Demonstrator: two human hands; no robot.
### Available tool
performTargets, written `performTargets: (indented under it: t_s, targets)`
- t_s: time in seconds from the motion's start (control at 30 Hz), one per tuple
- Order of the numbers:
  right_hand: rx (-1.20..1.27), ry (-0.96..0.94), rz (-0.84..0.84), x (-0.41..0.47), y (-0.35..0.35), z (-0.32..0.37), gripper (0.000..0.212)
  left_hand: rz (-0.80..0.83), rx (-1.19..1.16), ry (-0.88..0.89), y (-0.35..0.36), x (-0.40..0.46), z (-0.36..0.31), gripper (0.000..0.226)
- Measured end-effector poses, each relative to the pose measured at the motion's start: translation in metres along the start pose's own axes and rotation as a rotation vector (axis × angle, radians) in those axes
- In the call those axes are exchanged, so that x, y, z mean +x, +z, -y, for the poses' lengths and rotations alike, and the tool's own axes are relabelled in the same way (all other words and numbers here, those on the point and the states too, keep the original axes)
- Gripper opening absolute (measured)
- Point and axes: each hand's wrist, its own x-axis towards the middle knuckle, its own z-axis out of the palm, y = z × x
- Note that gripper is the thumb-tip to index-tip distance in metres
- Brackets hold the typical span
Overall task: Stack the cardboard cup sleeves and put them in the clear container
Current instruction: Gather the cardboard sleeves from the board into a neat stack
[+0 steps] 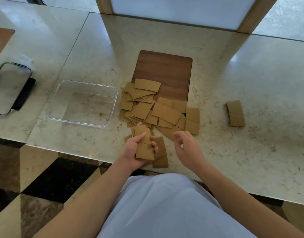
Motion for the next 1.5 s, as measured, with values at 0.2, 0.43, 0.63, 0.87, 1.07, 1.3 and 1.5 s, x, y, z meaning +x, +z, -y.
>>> performTargets:
  t_s: [0.2,0.43,0.63,0.87,1.07,1.3,1.5]
  targets:
    - [-0.297,-0.016,0.358,0.006,0.026,0.008,0.046,0.004,0.01,0.002,-0.01,-0.009,-0.006,0.033]
    - [-0.466,-0.096,0.34,0.025,0.056,0.03,0.061,0.004,0.041,0.016,-0.016,-0.019,-0.017,0.036]
    - [-0.543,-0.071,0.291,0.029,0.073,0.022,0.061,-0.033,0.087,0.028,-0.027,-0.026,-0.023,0.038]
    - [-0.095,0.244,0.547,0.036,0.052,0.013,0.027,-0.045,0.065,0.019,-0.036,-0.029,-0.031,0.04]
    - [0.745,0.493,0.525,0.025,0.01,0.021,0.025,-0.055,0.066,0.024,-0.036,-0.025,-0.036,0.039]
    - [0.416,0.222,0.305,0.015,0.001,0.055,0.029,-0.066,0.147,0.038,-0.019,-0.017,-0.024,0.037]
    - [-0.108,-0.139,-0.031,0.005,0.02,0.081,0.016,-0.106,0.256,0.138,-0.007,-0.009,-0.011,0.054]
